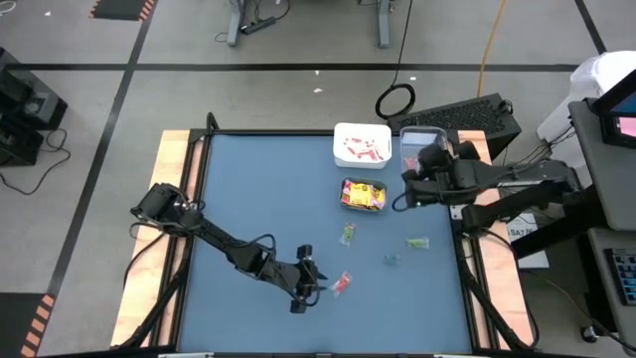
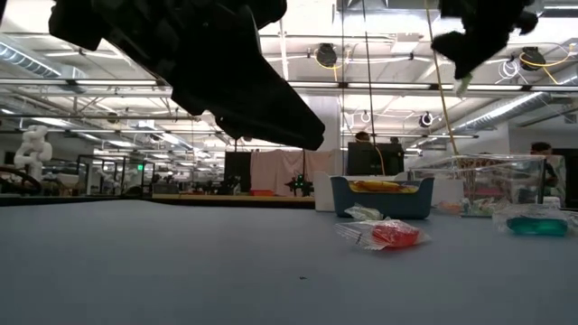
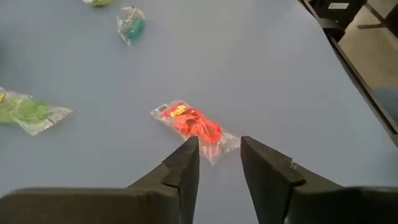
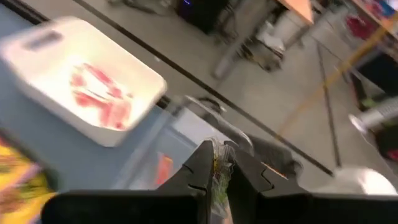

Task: Sort candy
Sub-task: Put the bottom left green candy into the transparent bin

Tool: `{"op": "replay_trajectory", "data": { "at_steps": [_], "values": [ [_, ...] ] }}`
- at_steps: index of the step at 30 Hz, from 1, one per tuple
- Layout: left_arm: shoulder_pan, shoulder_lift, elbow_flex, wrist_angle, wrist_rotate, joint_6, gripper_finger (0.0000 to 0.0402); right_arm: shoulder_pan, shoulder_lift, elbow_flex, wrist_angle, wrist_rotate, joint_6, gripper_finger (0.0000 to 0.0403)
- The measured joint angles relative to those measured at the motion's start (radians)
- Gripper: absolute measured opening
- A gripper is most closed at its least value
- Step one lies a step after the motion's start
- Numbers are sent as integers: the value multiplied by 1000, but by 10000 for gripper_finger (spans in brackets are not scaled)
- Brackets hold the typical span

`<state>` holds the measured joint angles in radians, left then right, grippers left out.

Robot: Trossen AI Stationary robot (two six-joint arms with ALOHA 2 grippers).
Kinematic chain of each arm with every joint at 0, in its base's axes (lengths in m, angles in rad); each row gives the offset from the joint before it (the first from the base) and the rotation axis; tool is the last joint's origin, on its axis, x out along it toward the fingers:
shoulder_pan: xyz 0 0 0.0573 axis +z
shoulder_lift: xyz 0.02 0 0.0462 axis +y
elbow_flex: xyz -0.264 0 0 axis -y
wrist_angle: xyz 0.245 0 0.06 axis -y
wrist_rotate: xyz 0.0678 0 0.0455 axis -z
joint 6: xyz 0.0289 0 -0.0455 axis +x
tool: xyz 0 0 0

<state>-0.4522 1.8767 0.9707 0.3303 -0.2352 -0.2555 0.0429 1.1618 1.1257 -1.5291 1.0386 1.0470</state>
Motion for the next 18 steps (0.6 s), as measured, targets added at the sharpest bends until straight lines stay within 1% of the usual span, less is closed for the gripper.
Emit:
{"op": "replay_trajectory", "data": {
  "at_steps": [2,8,10,16,18],
  "values": [
    [0,0,0,1,0,0,138,-46,-10,-56,47,-10,-15,27],
    [3,0,0,6,-1,7,196,-146,-10,-207,255,-81,-164,27],
    [6,0,0,6,-1,7,209,-173,-10,-247,332,-104,-210,27],
    [14,0,0,4,1,15,215,-257,-10,-334,435,-175,-253,27],
    [12,4,0,6,23,30,215,-284,-10,-355,459,-197,-262,27]
  ]
}}
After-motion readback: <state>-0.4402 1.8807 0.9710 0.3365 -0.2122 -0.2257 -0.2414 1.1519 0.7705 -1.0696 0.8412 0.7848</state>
